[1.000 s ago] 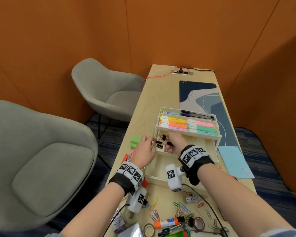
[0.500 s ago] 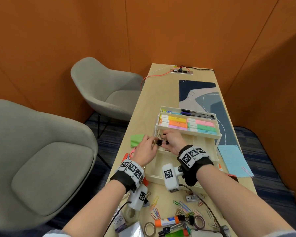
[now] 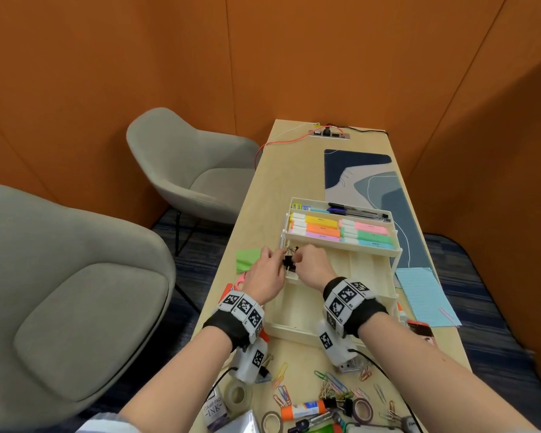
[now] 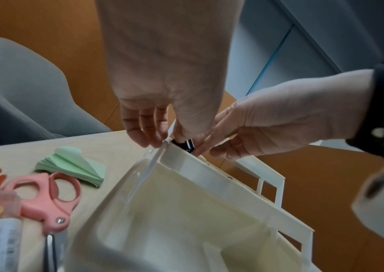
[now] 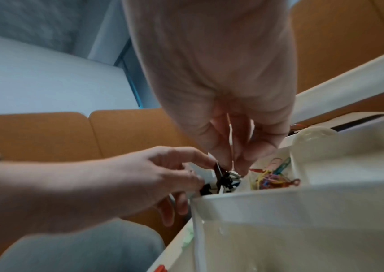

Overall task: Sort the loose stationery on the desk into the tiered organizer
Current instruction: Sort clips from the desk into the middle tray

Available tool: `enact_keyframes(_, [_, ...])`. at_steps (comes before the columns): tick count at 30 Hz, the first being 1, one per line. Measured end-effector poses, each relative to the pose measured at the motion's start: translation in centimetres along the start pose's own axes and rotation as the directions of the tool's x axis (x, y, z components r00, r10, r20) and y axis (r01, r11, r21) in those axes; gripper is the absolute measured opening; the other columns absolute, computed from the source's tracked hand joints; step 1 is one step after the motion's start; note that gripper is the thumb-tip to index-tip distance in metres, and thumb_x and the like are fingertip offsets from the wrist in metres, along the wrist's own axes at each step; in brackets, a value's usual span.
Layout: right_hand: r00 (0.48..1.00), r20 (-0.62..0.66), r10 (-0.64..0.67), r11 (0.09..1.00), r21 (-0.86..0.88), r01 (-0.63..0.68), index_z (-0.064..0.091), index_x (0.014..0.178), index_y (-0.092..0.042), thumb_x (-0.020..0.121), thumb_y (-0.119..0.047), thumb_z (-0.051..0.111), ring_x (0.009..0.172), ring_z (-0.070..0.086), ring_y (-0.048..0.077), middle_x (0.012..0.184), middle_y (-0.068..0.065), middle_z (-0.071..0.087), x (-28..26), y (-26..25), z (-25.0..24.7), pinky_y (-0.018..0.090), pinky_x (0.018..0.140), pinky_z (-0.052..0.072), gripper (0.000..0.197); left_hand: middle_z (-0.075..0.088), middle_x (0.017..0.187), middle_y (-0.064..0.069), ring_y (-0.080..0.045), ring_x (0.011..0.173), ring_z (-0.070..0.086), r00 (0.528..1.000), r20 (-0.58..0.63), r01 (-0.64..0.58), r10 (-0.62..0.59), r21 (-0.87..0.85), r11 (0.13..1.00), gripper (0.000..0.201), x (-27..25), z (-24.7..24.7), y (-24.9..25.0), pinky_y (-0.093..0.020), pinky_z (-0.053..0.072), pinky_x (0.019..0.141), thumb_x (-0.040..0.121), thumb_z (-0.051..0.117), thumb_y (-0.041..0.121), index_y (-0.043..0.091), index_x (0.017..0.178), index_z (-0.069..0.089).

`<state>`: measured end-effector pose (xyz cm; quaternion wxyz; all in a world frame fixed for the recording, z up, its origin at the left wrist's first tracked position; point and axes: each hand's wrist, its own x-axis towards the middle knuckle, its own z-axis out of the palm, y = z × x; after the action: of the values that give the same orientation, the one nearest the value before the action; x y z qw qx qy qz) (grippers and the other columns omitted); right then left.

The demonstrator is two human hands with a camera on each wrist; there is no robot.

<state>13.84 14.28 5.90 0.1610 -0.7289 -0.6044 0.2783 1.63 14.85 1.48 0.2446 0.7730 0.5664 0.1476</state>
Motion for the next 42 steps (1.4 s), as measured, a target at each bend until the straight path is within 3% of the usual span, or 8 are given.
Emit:
enact_keyframes(6, [0.991,0.040,-0.127,0.990,-0.050,0.128,0.064,0.116,-0.013,0.092,-0.007,0.041,0.118,0.042,0.029,0.119,0.013,0.047,-2.3,2.7,0.4,0.036,0.102,0.036,0.034,0.041,0.116,-0.016,-0.037,0.086,0.059,0.991,0.127,0.016,-0.029,0.107,0.994,0.045,1.4,-0.2,0.5,-0.046,0.051,0.078,0.100,0.029,0.026,0.024,0.145,0.027])
enact_keyframes(11, [0.980,-0.028,-0.196,0.979,0.049,0.197,0.059,0.122,-0.017,0.095,-0.012,0.041,0.103,0.043,0.014,0.102,-0.003,0.038,-6.8,4.3,0.3,0.028,0.097,0.038,0.033,0.040,0.131,-0.019,-0.042,0.110,0.054,0.971,0.194,0.112,-0.138,0.139,0.984,0.046,2.7,-0.1,1.4,-0.046,0.042,0.094,0.101,0.022,0.035,0.027,0.146,0.023])
enact_keyframes(21, [0.996,0.020,-0.085,0.967,0.241,0.078,0.060,0.111,-0.030,0.096,-0.016,0.045,0.100,0.047,0.005,0.104,-0.009,0.043,-13.2,8.3,1.1,0.022,0.089,0.041,0.025,0.026,0.143,-0.021,-0.040,0.131,0.035,0.912,0.380,0.085,-0.157,0.199,0.976,0.047,4.4,-1.4,2.1,-0.047,0.032,0.109,0.104,0.018,0.024,0.028,0.150,0.017])
enact_keyframes(24, [0.999,-0.015,-0.044,0.965,0.259,0.046,0.061,0.110,-0.028,0.095,-0.014,0.045,0.098,0.048,0.004,0.104,-0.009,0.044,-13.8,8.8,0.8,0.024,0.087,0.045,0.026,0.026,0.144,-0.019,-0.040,0.131,0.035,0.921,0.362,0.075,-0.143,0.195,0.978,0.046,4.0,-1.9,2.7,-0.047,0.032,0.107,0.103,0.020,0.025,0.028,0.149,0.021])
enact_keyframes(26, [0.999,-0.043,-0.029,0.962,0.270,0.040,0.061,0.110,-0.026,0.095,-0.013,0.045,0.095,0.049,0.003,0.106,-0.007,0.045,-14.3,9.3,0.3,0.010,0.079,0.042,0.025,0.028,0.143,-0.020,-0.041,0.126,0.042,0.933,0.334,0.079,-0.131,0.167,0.983,0.046,3.3,-1.9,2.6,-0.046,0.035,0.105,0.102,0.025,0.028,0.031,0.148,0.023])
enact_keyframes(29, [0.999,-0.052,-0.002,0.966,0.258,0.016,0.060,0.109,-0.026,0.096,-0.012,0.044,0.092,0.048,-0.004,0.106,-0.010,0.046,-15.1,10.5,-0.1,0.002,0.069,0.038,0.025,0.041,0.134,-0.017,-0.035,0.110,0.055,0.990,0.132,0.037,-0.054,0.129,0.991,0.044,0.3,-1.6,2.0,-0.044,0.045,0.097,0.100,0.034,0.030,0.026,0.144,0.036])
enact_keyframes(33, [1.000,-0.020,0.014,0.997,0.077,-0.012,0.061,0.092,-0.030,0.093,-0.013,0.048,0.086,0.055,0.000,0.097,-0.011,0.062,-15.7,12.7,1.4,0.014,0.076,0.045,0.021,0.054,0.111,0.000,-0.017,0.098,0.054,0.964,-0.197,-0.180,0.181,0.025,0.983,0.029,-6.9,0.5,0.1,-0.037,0.046,0.086,0.094,0.046,0.020,0.021,0.120,0.058])
enact_keyframes(42, [0.951,0.222,-0.215,0.897,-0.340,0.282,0.048,0.126,-0.024,0.086,-0.009,0.047,0.112,0.043,0.020,0.125,-0.003,0.046,-18.7,14.6,8.4,0.031,0.092,0.039,0.042,0.046,0.125,0.003,-0.015,0.116,0.042,0.983,0.172,-0.084,0.064,0.113,0.990,0.036,-15.3,6.2,-6.2,-0.031,0.042,0.097,0.094,0.047,0.019,0.025,0.130,0.047])
